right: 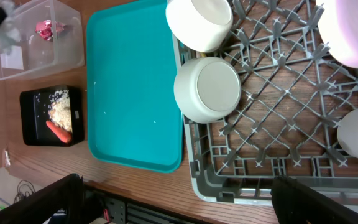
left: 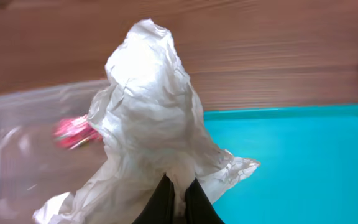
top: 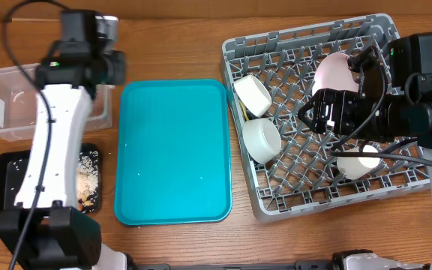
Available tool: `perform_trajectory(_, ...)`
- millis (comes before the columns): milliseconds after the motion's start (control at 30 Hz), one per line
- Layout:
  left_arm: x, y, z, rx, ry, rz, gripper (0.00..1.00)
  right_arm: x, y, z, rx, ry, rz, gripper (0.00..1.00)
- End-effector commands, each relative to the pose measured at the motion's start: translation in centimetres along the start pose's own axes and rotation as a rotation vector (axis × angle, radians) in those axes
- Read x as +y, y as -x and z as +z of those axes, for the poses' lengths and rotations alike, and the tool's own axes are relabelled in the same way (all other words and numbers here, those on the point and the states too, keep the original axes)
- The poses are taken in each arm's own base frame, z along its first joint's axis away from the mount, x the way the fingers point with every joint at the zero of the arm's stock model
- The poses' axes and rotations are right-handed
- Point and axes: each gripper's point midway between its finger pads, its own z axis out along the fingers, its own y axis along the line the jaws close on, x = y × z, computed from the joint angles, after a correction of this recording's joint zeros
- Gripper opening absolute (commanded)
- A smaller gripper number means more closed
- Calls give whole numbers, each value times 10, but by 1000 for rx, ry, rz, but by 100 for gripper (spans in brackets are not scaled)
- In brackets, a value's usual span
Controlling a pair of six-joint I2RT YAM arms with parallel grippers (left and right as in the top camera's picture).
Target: Sort waste into correct bins and load items into the dishwasher rack
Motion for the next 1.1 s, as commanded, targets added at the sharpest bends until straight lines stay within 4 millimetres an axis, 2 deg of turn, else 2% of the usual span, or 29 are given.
perform_trajectory(0, 56, -27, 37, 102, 111, -148, 4, 1, 1, -1, -6, -3, -12, 100)
perform_trajectory(67, 71, -36, 49, 130, 112, -182, 4, 1, 1, -1, -6, -3, -12, 100)
perform_trajectory(100, 83, -39, 55, 133, 124, -204, 27, 1, 1, -1, -7, -3, -12, 100)
perform_trajectory(133, 84, -39, 55, 132, 111, -213, 49, 1, 1, -1, -7, -3, -12, 100)
perform_trajectory(200, 78, -36, 46, 121, 62, -221, 54, 1, 1, -1, -7, -3, -12, 100)
perform_trajectory(267, 69, -26, 28, 91, 15, -219, 59, 1, 1, -1, -9, -3, -13, 100)
perform_trajectory(400, 52, -3, -33, 4, -41, -183, 64, 2, 4, -3, -24, 2, 32, 100)
perform_trajectory(500, 38, -1, -85, -45, -59, -139, 66, 4, 6, -6, -48, 8, 24, 100)
perform_trajectory(533, 33, -2, -101, -60, -65, -127, 70, 6, 7, -9, -64, 13, 17, 100)
perform_trajectory(600, 18, -10, -133, -79, -85, -101, 100, 9, 7, -16, -101, 22, 1, 100)
perform_trajectory(700, -3, -36, -177, -76, -121, -58, 100, 15, 6, -31, -164, 39, -26, 100)
perform_trajectory(800, -22, -75, -220, -43, -163, -20, 100, 24, -1, -56, -261, 64, -69, 100)
perform_trajectory(933, -24, -99, -242, -24, -173, -57, 100, 33, -10, -82, -359, 90, -113, 100)
perform_trajectory(1067, -23, -105, -255, -55, -171, -62, 100, 37, -25, -102, -421, 106, -139, 100)
